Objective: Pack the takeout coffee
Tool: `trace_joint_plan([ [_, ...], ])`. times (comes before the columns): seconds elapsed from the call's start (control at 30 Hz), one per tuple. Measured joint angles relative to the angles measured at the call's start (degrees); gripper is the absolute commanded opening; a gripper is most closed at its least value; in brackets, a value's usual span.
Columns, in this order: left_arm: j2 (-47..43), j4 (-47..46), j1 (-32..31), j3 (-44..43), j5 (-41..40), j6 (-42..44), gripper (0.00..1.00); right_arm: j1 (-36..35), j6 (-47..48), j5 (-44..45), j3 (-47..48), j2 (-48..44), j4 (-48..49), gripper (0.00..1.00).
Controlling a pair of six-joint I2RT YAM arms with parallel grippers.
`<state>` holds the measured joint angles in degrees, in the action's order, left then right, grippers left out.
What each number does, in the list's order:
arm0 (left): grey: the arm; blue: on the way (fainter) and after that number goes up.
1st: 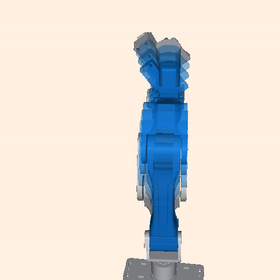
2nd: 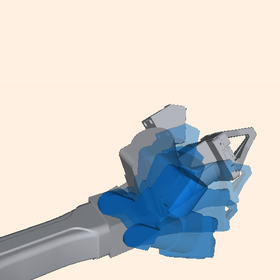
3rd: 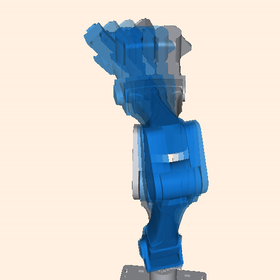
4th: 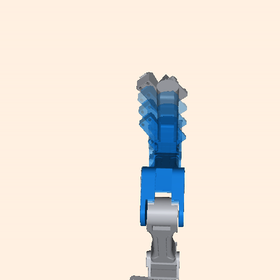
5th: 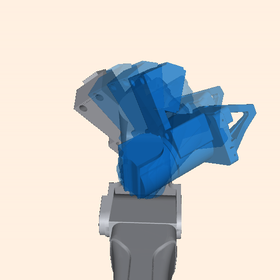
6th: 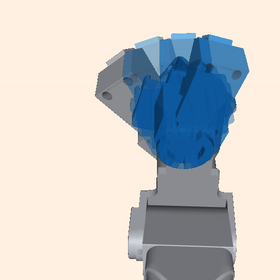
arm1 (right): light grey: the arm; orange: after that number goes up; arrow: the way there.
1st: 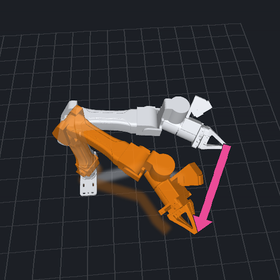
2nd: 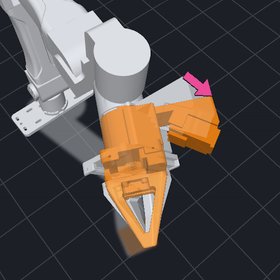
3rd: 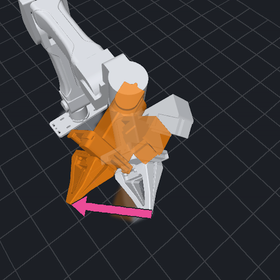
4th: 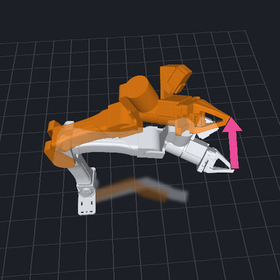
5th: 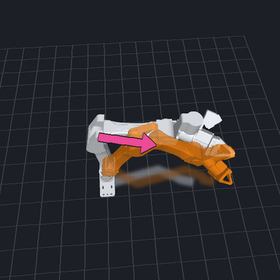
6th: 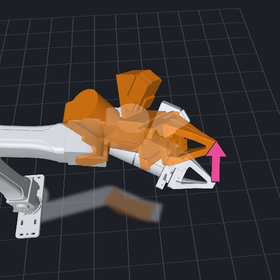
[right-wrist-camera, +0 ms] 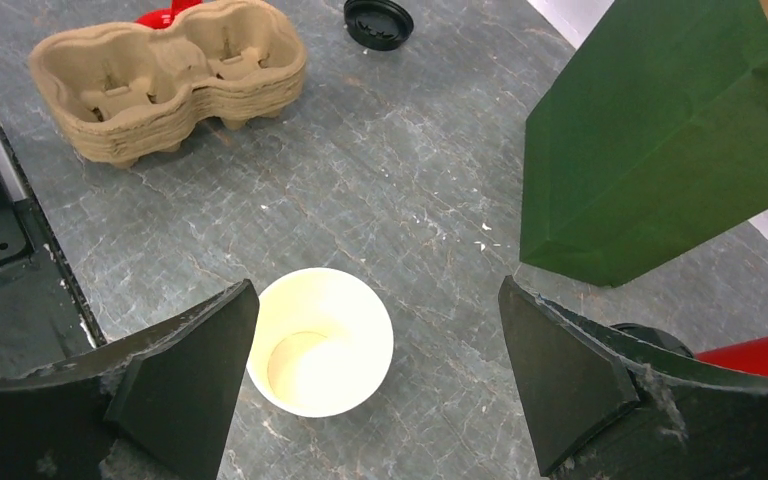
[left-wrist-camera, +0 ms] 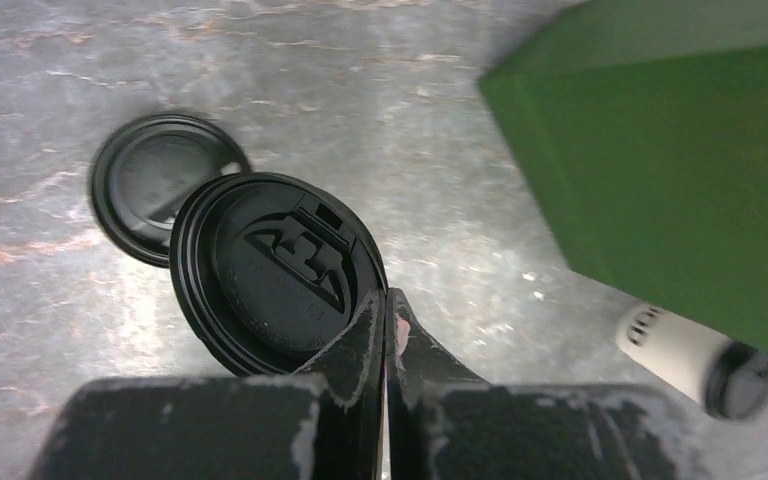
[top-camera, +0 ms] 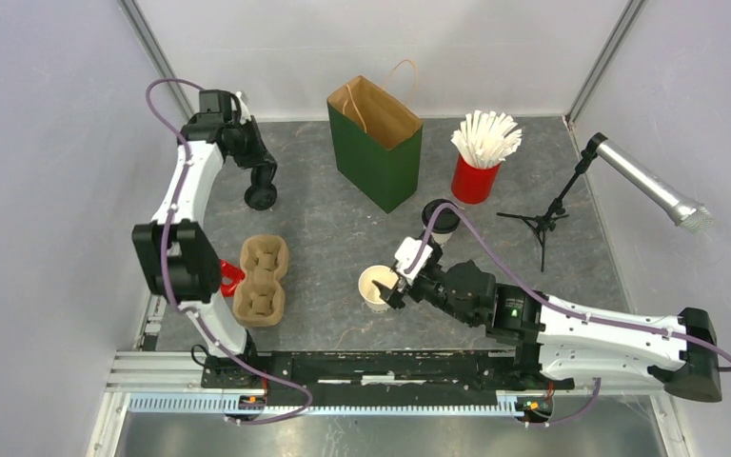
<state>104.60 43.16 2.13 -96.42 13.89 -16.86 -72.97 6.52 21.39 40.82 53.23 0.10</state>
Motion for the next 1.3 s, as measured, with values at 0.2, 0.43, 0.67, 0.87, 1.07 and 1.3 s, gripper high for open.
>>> trace_joint_plan([
  [0.2,-11.6,-3.0,-0.1,7.9,13.1,-4.0,0.02,0.0,2.8,-3.5,-8.1,-3.6,10.2,0.98],
  [0.43,-26.8,-12.6,-1.2,26.6,29.8,-12.8,0.02,0.0,12.2,-12.9,-18.9,-6.4,26.7,0.98],
  [0.67,-41.9,-25.4,-10.3,41.3,39.6,-24.9,0.03,0.0,22.3,-18.3,-24.7,-5.6,43.9,0.98],
  [0.87,-51.5,-33.4,-17.4,47.8,42.3,-33.8,0.02,0.0,29.1,-18.8,-24.3,-1.2,51.9,0.98],
  [1.07,-56.7,-36.7,-21.5,50.6,42.6,-39.1,0.02,0.0,34.2,-19.5,-23.3,2.6,54.3,0.98],
  [1.3,-60.2,-37.8,-23.2,53.7,42.8,-41.3,0.02,0.0,37.7,-20.2,-21.4,6.0,55.6,0.98],
])
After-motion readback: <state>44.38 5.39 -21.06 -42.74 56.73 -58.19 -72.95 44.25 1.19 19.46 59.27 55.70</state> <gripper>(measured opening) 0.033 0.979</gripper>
